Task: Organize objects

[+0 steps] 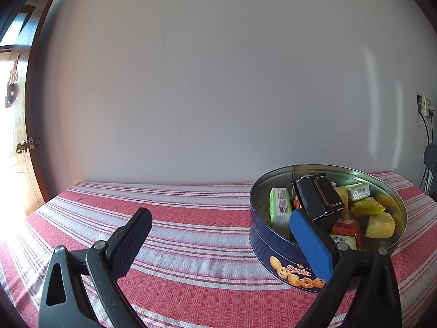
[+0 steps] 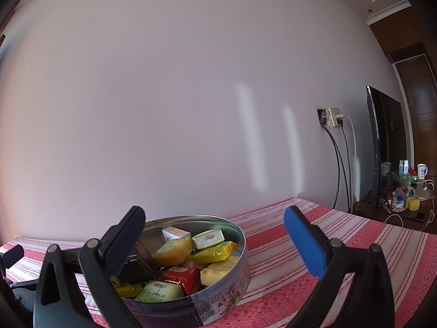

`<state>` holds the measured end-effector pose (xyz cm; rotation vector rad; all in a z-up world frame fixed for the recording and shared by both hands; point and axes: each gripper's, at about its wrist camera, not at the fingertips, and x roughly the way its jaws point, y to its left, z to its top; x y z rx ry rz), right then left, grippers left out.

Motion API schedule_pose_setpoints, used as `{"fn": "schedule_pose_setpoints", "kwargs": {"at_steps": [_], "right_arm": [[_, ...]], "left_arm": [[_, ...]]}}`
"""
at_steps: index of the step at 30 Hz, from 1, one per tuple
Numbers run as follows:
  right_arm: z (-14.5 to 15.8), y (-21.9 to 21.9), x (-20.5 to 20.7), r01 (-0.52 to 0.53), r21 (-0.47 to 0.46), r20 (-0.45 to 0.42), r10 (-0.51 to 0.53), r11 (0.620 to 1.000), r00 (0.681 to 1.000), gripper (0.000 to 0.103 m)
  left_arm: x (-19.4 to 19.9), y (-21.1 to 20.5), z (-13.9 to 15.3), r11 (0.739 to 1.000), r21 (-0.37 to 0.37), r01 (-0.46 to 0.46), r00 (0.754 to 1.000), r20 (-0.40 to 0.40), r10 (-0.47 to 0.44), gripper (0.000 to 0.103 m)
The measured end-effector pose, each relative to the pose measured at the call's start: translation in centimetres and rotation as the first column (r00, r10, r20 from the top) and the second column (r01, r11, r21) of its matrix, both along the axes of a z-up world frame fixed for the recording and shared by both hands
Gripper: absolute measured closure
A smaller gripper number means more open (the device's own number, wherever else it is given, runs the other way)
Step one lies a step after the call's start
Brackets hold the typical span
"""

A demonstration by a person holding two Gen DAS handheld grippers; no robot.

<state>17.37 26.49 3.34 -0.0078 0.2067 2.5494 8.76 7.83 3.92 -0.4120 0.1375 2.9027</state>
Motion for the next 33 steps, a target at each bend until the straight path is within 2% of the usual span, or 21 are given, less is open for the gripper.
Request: {"fn": "schedule_pose_setpoints", "kwargs": {"at_steps": [33], "right_arm": [[-0.24, -0.19, -0.65, -0.024, 0.007, 0.023, 0.024, 1.0, 0.999, 0.0]], "left_arm": [[-0.12, -0.23, -0.14, 1.0, 0.005, 0.014, 0.999, 0.034, -0.014, 0.001]]}}
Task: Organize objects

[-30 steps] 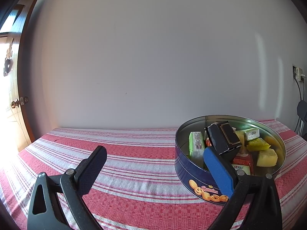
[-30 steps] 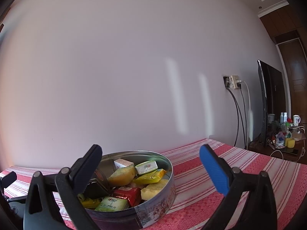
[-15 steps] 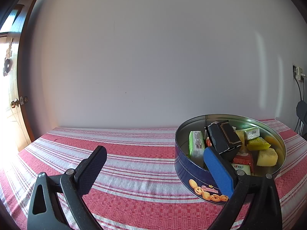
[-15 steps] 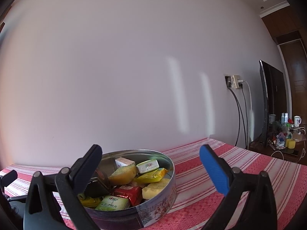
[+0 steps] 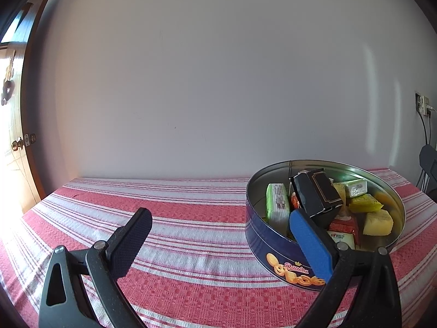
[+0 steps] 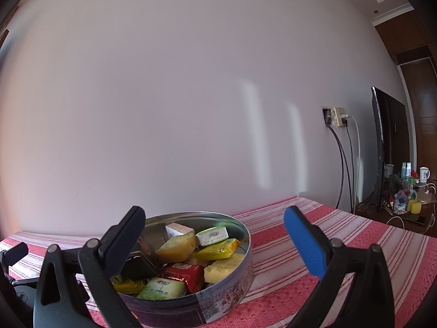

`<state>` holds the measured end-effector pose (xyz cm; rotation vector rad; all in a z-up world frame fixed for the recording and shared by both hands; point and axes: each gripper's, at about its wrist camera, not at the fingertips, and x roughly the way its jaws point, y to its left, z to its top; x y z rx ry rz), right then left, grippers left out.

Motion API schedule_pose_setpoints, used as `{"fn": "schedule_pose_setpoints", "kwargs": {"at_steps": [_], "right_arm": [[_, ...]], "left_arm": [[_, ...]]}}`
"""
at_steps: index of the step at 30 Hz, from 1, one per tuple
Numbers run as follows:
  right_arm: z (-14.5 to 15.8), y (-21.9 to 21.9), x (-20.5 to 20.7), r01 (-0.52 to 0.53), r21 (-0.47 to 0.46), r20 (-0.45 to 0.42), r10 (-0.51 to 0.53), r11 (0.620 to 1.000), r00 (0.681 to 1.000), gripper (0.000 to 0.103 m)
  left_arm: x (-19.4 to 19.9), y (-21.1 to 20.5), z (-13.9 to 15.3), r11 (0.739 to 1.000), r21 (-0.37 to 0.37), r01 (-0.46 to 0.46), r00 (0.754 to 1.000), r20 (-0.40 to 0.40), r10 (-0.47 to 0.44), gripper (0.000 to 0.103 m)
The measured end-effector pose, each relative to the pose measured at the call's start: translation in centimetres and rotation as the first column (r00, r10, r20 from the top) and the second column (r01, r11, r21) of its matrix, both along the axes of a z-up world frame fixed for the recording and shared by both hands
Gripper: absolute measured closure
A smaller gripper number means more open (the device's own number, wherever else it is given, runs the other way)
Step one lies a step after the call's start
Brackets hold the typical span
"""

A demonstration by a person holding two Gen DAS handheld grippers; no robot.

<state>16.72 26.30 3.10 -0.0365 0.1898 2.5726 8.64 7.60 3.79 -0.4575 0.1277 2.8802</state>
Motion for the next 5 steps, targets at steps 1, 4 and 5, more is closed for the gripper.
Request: {"fn": "schedule_pose_setpoints", "kwargs": {"at_steps": [1, 4, 5], "right_arm": [[-0.02, 0.02, -0.03, 0.0, -0.002, 0.001, 0.0, 1.0, 1.0, 0.0], [-0.01, 0.1, -0.07, -0.001, -0.007, 0.005, 0.001, 1.0, 1.0, 0.0], [-0.03, 0.12, -0.09, -0.002, -0.008, 0.006, 0.002, 1.0, 1.0, 0.0]], "left_arm": [[-0.1, -0.1, 0.0, 1.0, 0.001, 0.0, 1.0, 0.004, 0.0, 0.001], [-0.26, -0.22, 0.01, 1.0, 0.002, -0.004, 1.0, 0.012, 0.004, 0.001], [-0.28, -0.24, 0.01, 1.0, 0.001, -0.004, 1.0, 0.013, 0.004, 0.001]]}}
